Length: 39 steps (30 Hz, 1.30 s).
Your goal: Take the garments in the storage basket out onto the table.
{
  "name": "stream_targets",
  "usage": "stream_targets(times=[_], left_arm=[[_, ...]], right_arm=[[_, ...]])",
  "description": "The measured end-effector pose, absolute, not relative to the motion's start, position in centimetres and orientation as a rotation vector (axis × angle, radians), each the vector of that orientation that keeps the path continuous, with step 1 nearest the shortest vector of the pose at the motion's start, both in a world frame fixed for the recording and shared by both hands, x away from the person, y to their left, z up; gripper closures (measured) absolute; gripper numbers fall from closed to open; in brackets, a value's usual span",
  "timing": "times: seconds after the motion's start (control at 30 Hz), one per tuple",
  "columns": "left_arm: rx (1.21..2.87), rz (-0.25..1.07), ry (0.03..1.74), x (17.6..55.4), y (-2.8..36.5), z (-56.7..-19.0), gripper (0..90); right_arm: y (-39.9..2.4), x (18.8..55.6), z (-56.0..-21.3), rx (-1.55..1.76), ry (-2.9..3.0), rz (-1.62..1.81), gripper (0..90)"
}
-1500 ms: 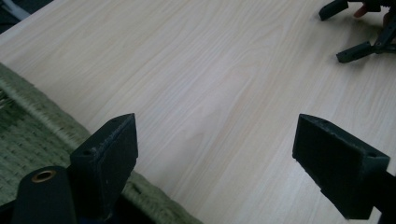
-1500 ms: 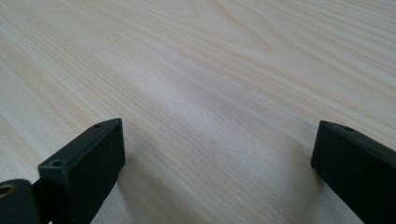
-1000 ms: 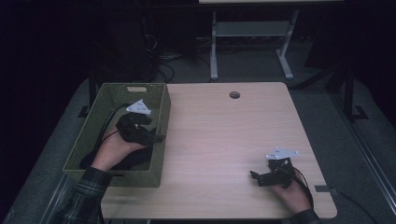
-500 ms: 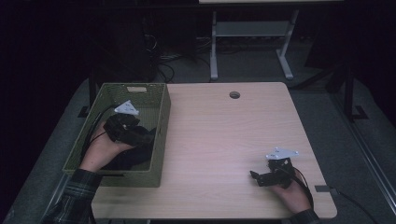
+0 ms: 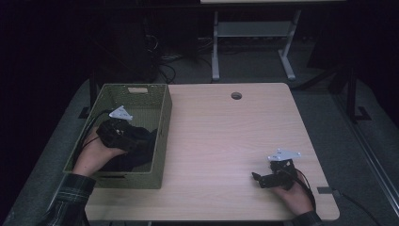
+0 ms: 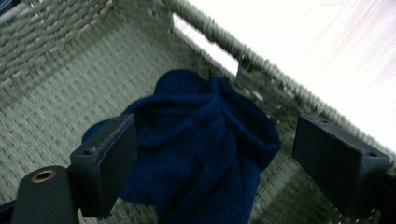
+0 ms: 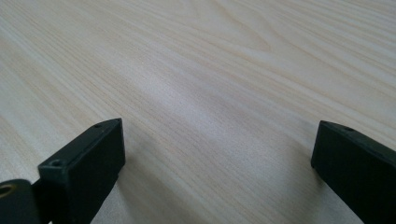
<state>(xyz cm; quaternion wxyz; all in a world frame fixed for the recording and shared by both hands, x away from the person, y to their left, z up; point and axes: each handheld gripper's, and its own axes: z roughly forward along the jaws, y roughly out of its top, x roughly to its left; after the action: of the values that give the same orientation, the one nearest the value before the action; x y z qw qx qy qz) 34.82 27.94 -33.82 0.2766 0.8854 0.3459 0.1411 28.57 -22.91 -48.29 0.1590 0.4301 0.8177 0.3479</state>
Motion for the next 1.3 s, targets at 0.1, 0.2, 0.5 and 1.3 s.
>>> stream_targets(times=[0.1,0.2,0.5,1.3], left_arm=[[2.384,0.375,0.945,34.7,28.4,-34.2,13.9],[2.390,0.374,0.966,34.7,28.9,-34.5,13.9],[2.398,0.358,1.028,34.4,30.0,-35.7,13.3],[2.565,0.203,1.058,35.8,29.6,-38.3,13.8]], right_arm=[[-22.9,28.6,-48.3,1.230,2.337,0.995,2.6],[-22.9,28.6,-48.3,1.229,2.337,0.995,2.6],[-22.9,28.6,-48.3,1.229,2.338,0.994,2.6],[-22.9,28.6,-48.3,1.229,2.337,0.995,2.6]])
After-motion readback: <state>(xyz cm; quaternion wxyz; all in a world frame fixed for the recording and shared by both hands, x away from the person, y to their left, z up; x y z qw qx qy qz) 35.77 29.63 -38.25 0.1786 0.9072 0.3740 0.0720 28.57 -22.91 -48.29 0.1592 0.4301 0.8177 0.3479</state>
